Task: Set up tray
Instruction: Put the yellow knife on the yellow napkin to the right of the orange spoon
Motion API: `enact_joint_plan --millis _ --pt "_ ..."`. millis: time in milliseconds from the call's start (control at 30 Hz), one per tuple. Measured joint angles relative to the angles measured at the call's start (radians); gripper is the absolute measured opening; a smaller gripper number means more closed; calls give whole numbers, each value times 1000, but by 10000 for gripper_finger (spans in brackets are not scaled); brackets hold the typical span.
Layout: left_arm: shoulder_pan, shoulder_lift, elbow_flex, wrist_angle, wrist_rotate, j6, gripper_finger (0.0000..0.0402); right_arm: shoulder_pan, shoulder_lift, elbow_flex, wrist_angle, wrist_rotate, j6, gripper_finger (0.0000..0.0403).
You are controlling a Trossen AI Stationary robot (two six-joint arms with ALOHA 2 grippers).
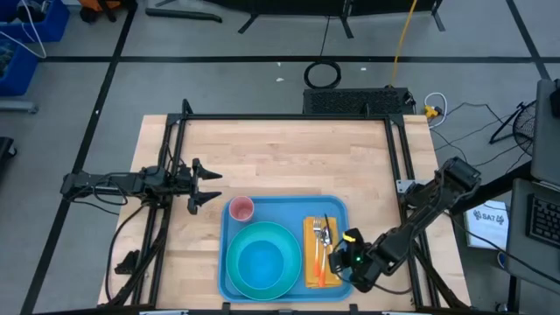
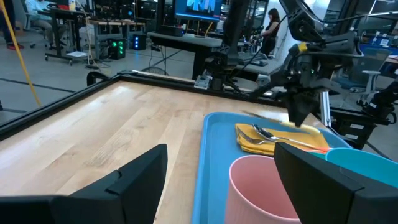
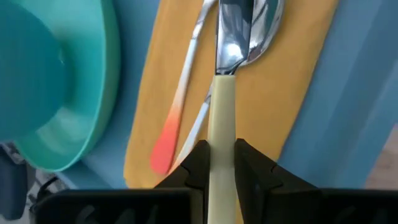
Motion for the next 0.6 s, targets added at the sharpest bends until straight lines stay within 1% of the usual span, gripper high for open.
enact_joint_plan --millis 233,367,467,600 --pt "0 0 0 0 0 0 301 -1 54 0 67 3 35 36" --pt "0 0 0 0 0 0 301 3 76 1 80 28 68 36" --pt "0 0 0 0 0 0 301 4 89 8 67 30 92 36" --pt "0 0 0 0 0 0 301 6 103 35 3 37 130 36"
